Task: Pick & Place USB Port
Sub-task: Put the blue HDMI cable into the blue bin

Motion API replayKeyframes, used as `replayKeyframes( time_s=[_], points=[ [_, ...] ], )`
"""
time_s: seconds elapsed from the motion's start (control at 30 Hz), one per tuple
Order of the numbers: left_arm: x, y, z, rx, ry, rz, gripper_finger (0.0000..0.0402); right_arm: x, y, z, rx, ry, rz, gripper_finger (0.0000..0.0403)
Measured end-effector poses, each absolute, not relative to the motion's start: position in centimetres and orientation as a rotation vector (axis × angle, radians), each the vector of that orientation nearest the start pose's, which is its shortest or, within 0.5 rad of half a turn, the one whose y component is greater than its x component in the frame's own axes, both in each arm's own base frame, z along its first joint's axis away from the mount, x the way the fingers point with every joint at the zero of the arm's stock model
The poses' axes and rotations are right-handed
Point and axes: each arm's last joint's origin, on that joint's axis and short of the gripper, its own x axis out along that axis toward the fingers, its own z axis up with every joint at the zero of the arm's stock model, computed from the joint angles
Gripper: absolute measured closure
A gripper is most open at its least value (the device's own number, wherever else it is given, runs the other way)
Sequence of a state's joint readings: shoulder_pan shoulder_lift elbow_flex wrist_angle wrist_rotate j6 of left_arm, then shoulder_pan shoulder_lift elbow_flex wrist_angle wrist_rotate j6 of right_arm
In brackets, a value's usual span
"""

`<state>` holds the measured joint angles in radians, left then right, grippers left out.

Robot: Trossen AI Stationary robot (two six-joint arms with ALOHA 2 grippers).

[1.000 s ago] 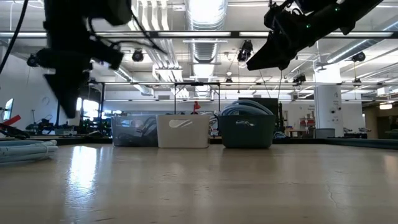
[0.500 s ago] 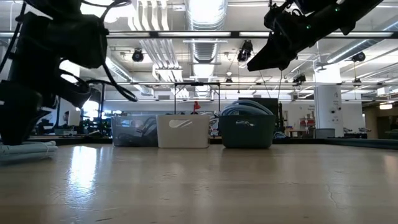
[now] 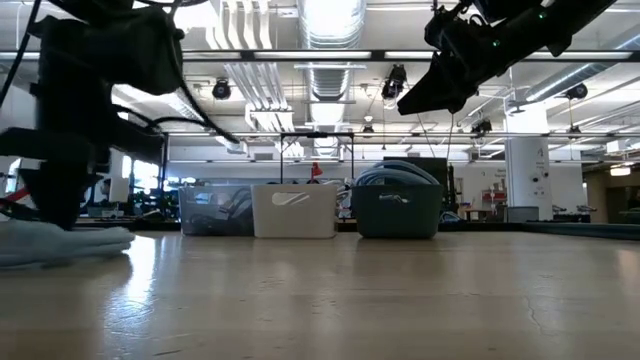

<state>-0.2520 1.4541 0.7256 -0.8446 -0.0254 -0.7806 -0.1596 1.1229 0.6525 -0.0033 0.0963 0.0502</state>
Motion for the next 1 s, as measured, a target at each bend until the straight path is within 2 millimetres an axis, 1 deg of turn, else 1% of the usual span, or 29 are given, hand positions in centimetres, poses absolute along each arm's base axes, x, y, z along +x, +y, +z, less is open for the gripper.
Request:
replayKeyframes(
  time_s=[0.07, 0.17, 0.27, 0.4, 0.5, 0.6, 0.7, 0.8, 1.0],
  points=[
    [21.3, -5.2, 15.5, -0.353, 1.45, 0.45, 0.038, 23.4, -4.0, 24.0, 0.066, 0.468, -0.263, 0.0274],
    [23.1, -5.3, 16.7, -0.285, 1.274, 0.459, 0.0376, 23.4, -4.0, 24.0, 0.066, 0.466, -0.263, 0.0273],
    [25.2, -5.4, 18.2, -0.21, 1.056, 0.473, 0.0379, 23.4, -4.0, 24.1, 0.066, 0.455, -0.263, 0.0276],
    [27.8, -5.5, 20.8, -0.111, 0.743, 0.53, 0.0379, 23.6, -4.1, 24.0, 0.07, 0.449, -0.264, 0.0283],
    [29.1, -5.4, 22.5, -0.037, 0.546, 0.598, 0.0376, 24.0, -4.1, 23.7, 0.103, 0.441, -0.272, 0.0287],
    [29.7, -5.3, 23.6, 0.025, 0.411, 0.684, 0.0376, 24.6, -4.2, 23.2, 0.128, 0.443, -0.275, 0.029],
    [29.7, -5.1, 24.0, 0.074, 0.368, 0.776, 0.0375, 25.4, -4.2, 22.5, 0.157, 0.455, -0.242, 0.0292],
    [29.5, -4.9, 23.8, 0.09, 0.371, 0.821, 0.0375, 26.4, -4.2, 22.5, 0.176, 0.467, -0.183, 0.029],
    [29.4, -4.7, 22.0, 0.074, 0.383, 0.865, 0.0374, 28.0, -4.2, 23.0, 0.178, 0.458, -0.155, 0.0282]
  ],
)
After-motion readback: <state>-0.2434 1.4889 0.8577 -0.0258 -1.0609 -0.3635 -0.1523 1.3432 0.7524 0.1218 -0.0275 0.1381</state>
